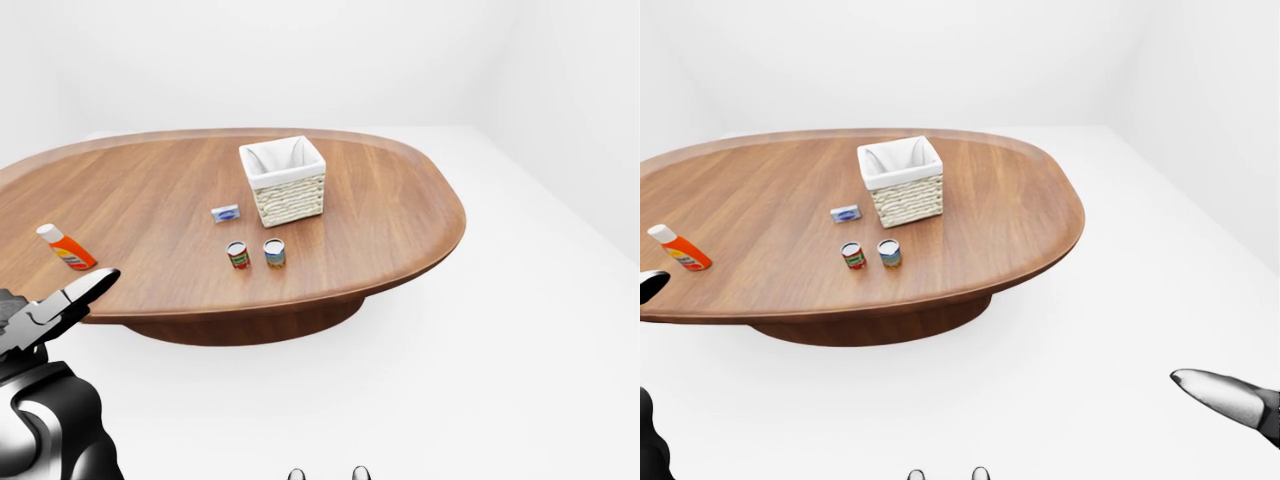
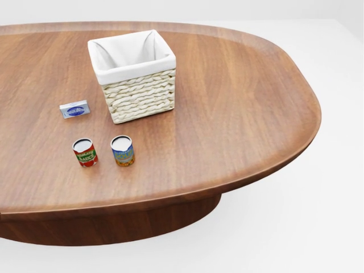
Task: Pick up the tomato sauce, and put it in the basket.
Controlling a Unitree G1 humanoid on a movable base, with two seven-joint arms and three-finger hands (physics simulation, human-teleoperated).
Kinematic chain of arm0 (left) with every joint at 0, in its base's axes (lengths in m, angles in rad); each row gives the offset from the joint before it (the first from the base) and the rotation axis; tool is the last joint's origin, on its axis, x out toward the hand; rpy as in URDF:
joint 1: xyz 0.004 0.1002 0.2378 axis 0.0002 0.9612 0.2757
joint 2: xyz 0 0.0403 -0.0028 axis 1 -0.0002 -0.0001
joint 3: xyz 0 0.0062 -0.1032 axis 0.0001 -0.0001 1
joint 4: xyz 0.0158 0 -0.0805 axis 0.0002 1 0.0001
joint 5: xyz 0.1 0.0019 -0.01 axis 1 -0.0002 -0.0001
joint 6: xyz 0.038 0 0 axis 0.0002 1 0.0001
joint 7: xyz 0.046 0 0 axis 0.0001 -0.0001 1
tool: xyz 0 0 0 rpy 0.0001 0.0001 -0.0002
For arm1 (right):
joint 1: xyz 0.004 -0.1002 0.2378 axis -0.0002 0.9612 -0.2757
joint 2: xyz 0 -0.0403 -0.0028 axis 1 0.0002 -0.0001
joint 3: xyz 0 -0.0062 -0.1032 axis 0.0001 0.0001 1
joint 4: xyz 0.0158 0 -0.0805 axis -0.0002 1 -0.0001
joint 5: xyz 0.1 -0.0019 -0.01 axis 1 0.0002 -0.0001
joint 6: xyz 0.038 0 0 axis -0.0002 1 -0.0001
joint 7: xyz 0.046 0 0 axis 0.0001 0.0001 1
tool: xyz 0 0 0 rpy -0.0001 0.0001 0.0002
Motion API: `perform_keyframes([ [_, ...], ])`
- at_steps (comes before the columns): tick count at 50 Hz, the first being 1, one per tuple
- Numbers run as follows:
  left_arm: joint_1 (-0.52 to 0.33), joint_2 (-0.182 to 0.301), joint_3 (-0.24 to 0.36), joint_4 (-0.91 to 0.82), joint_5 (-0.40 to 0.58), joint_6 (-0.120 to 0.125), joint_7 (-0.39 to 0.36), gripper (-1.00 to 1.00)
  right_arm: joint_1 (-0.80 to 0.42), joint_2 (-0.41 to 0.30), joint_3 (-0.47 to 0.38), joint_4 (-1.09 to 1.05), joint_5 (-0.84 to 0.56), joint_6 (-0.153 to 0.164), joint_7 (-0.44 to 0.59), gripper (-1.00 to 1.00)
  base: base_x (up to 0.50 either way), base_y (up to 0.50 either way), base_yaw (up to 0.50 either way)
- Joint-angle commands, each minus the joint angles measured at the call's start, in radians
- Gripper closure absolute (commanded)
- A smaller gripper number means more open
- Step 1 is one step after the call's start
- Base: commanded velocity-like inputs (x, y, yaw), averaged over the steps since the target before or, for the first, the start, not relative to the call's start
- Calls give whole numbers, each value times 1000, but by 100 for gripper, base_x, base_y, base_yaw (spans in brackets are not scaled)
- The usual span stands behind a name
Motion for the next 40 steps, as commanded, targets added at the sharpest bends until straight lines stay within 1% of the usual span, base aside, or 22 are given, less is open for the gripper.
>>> perform_keyframes([
  [1,1,-1,-2,9,1,0,-6,-100,-7,4,18,-7,-31,0,13,-100,30,0,0],
  [10,-3,2,-4,2,1,0,-1,-100,-13,-3,15,-13,-27,0,9,-100,36,0,0],
  [11,-3,0,-8,6,5,0,-3,-100,-13,0,21,-10,-35,0,11,-100,38,0,0],
  [12,3,-9,-24,8,16,0,-9,-100,-15,-8,10,-15,-19,0,8,-100,38,0,0],
  [40,5,-15,-28,10,21,0,-15,-100,-12,0,18,-12,-30,0,17,-100,38,0,0],
])
